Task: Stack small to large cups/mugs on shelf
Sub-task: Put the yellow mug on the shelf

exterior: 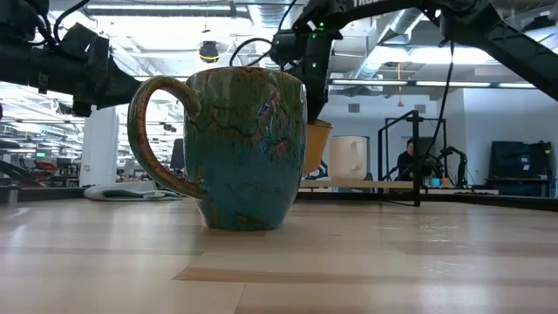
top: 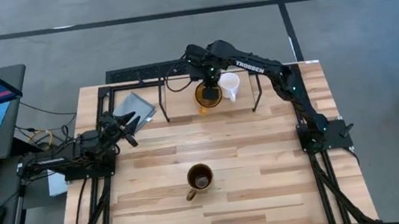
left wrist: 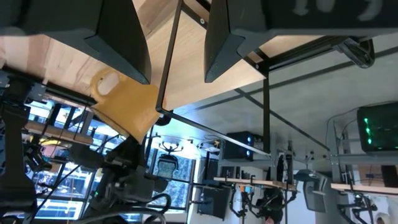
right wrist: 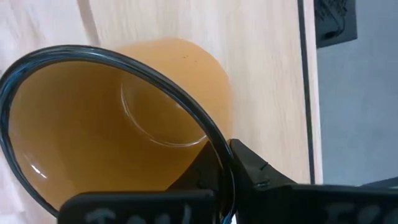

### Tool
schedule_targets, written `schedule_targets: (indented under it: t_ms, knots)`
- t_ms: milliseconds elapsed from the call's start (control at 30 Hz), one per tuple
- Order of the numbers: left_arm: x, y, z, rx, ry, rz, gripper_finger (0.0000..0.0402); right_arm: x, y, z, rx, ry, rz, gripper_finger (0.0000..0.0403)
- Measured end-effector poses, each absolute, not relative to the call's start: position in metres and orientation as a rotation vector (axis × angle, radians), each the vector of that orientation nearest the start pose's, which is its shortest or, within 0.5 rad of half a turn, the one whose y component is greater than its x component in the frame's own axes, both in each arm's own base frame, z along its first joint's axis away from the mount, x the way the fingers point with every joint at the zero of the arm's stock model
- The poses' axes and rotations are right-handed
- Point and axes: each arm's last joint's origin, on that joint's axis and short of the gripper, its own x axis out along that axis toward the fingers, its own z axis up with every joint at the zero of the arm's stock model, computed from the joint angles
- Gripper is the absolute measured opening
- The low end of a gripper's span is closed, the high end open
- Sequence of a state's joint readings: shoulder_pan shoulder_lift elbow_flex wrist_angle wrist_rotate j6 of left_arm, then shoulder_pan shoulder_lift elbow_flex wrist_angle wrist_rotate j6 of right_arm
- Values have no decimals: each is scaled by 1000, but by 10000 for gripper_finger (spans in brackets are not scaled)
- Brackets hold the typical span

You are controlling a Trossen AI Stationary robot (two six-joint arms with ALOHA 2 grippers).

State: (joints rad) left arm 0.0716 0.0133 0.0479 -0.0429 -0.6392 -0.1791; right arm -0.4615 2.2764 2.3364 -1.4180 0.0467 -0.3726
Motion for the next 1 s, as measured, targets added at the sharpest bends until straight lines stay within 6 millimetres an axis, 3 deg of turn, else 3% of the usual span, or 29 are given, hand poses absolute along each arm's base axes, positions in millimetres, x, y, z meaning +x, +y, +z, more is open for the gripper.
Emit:
schedule_targets:
  t_ms: [200, 500, 733, 1000]
  knots:
    - [88, 24, 175, -172, -56, 709, 140, 409, -202, 271, -26, 1436, -156, 27]
    - [88, 24, 175, -161, -52, 708, 140, 409, -204, 271, -40, 1431, -147, 28]
    - [88, 24, 175, -157, -51, 709, 140, 411, -208, 270, -44, 1404, -167, 68]
    - [88, 24, 175, -157, -51, 710, 140, 412, -210, 271, -86, 1403, -213, 76]
